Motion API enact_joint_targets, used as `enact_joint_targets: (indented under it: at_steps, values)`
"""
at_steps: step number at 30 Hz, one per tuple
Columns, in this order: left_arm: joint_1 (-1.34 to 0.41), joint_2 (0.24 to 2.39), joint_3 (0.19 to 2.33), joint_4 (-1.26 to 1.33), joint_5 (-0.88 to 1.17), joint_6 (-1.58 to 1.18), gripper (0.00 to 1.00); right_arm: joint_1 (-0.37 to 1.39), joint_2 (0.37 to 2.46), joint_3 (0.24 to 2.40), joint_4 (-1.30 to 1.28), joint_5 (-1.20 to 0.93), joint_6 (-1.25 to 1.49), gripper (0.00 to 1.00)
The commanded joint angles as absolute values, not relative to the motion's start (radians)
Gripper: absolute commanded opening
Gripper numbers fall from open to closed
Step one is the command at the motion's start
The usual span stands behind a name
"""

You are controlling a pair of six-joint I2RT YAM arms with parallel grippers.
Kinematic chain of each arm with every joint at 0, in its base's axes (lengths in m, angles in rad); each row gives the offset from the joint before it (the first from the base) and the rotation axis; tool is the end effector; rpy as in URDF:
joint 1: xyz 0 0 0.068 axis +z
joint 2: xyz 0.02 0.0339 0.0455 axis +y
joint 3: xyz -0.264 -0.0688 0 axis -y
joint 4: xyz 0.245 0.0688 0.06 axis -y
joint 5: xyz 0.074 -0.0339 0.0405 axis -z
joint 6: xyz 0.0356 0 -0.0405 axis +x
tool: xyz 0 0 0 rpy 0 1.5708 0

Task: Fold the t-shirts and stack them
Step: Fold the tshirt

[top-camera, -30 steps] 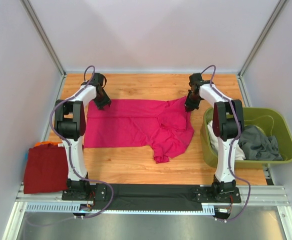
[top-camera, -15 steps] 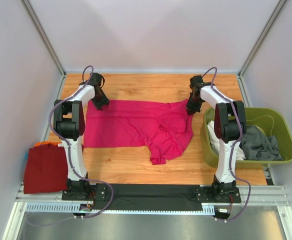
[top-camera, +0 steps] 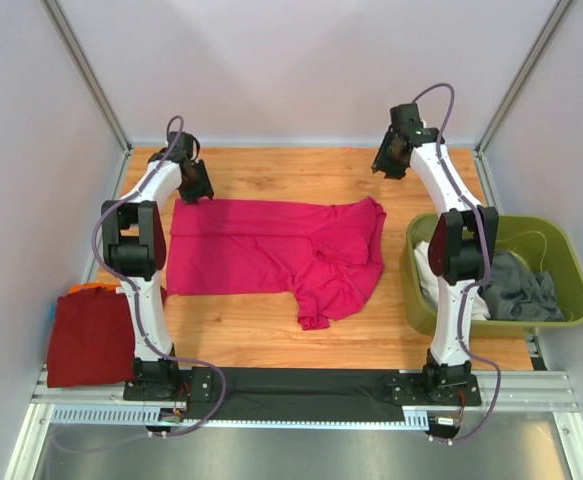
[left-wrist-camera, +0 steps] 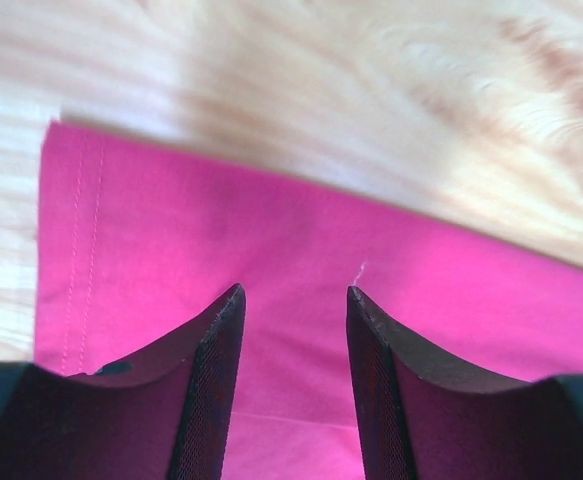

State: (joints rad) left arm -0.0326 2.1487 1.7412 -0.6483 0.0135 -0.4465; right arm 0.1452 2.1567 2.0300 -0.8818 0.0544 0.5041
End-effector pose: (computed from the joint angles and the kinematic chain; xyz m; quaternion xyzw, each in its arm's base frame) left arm 0.4666 -0.0157 0.1972 -0.1970 0.9467 -0.0668 0.2458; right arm 0.4703 0.0668 0.2693 0.1788 0.9436 0.0637 0.2712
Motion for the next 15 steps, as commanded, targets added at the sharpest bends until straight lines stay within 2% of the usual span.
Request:
enact_joint_targets:
  at_steps: [1, 8, 15]
  values:
    - [-0.031, 2.088, 1.790, -0.684, 0.002, -0.387, 0.53, 0.129, 2.221, 2.108, -0.876, 0.115, 0.520, 0.39]
    - [-0.028, 2.083, 1.778, -0.744, -0.146, -0.341, 0.53, 0.114, 2.272, 2.080, -0.916, 0.127, 0.379, 0.37]
    - [0.020, 2.094, 1.755, -0.741, -0.117, -0.313, 0.53, 0.098, 2.284, 2.060, -0.919, 0.026, 0.200, 0.36]
